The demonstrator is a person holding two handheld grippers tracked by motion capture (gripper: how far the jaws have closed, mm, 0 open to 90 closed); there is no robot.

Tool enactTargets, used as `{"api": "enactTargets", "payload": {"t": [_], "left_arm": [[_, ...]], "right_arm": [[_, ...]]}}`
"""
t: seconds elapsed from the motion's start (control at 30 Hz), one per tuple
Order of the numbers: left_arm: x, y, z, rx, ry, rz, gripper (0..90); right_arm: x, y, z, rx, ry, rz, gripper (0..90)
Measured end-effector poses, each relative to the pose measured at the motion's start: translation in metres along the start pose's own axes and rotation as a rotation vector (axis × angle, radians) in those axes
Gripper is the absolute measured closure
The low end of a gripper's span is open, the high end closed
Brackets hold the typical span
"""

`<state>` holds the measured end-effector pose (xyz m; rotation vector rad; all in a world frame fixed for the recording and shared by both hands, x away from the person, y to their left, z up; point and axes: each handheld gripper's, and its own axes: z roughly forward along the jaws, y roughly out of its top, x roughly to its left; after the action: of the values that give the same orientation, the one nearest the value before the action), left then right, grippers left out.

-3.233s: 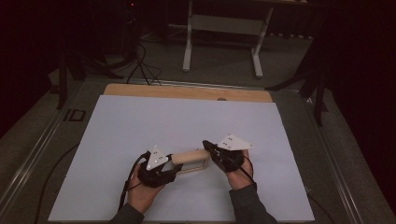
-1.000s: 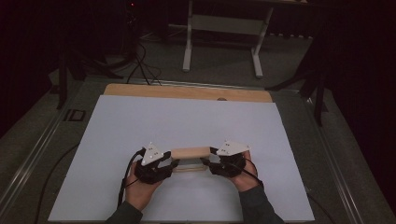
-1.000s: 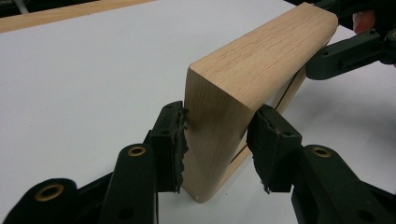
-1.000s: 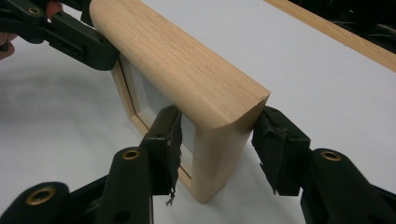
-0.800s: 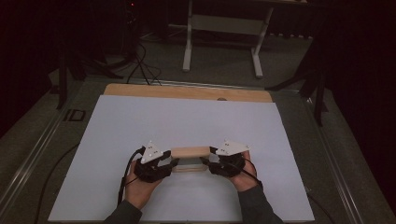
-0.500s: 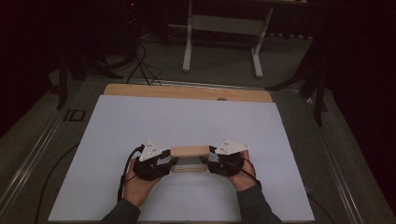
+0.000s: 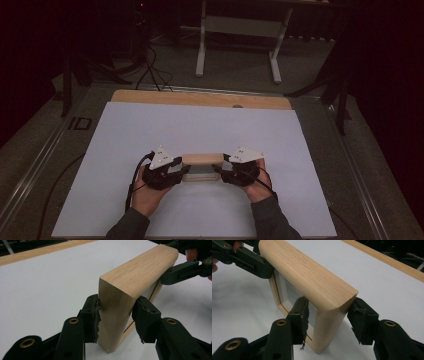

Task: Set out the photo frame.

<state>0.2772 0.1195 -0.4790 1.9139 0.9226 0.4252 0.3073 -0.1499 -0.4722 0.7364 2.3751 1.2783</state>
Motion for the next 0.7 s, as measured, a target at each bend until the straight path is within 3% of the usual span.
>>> {"api": "enactTargets", "payload": {"t": [0.43,0.7], "left_arm": [[0.012,0.008,0.013,0.000,0.007,0.009,56.8],[0.020,0.013,0.021,0.005,0.019,0.009,55.7]], "right_arm": [[-0.011,0.007,0.009,-0.002,-0.023,0.006,50.2],[-0.018,0.009,0.017,-0.004,-0.032,0.037,50.2]]}}
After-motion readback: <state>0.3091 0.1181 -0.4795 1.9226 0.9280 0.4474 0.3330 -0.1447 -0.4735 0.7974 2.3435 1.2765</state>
